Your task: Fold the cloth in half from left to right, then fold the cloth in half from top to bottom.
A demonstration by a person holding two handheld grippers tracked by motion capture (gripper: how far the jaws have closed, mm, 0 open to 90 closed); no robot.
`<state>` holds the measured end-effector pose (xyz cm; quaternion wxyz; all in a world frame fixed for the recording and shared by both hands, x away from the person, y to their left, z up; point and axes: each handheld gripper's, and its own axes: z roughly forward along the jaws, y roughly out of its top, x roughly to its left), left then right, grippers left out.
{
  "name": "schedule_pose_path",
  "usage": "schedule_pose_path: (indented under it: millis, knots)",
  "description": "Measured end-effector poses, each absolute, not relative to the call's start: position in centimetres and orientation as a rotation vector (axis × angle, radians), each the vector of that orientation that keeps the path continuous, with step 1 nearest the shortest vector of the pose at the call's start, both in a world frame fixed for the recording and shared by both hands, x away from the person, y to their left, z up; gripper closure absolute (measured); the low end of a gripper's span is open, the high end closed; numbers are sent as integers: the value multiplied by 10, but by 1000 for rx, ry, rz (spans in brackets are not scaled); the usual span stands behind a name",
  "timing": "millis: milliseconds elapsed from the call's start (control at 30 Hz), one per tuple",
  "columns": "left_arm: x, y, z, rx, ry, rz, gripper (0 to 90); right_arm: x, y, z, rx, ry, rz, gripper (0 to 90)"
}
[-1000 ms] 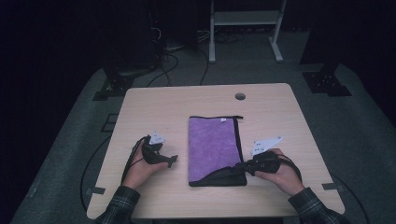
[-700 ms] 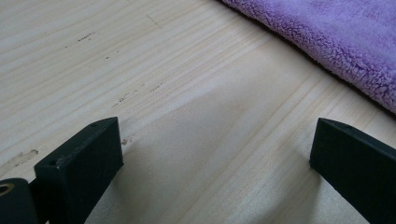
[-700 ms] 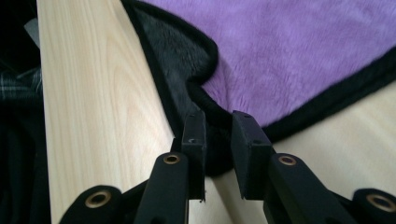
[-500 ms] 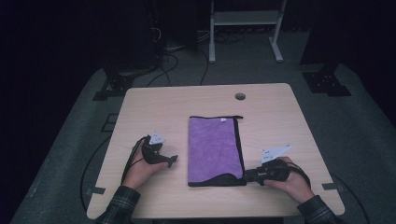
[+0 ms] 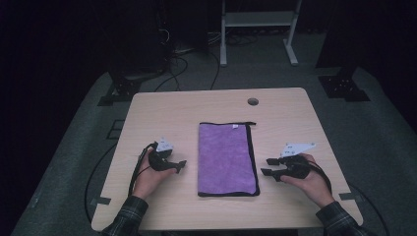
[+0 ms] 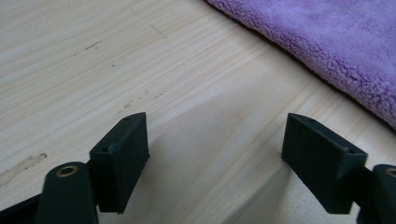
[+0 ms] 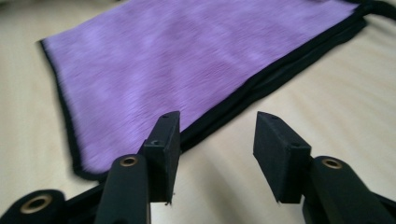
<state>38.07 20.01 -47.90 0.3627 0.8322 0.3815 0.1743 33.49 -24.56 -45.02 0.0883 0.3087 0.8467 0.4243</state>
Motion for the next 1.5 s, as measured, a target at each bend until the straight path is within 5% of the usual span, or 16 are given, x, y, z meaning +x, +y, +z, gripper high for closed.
schedule_pose_path:
  millis: [633,1500]
  knots:
    - [413,186,-461,2162,941,362,503,403,-227,-437,960,2403,1260,483]
    - [496,155,-445,2124,936,353,561,488,-197,-436,1017,2354,1207,481]
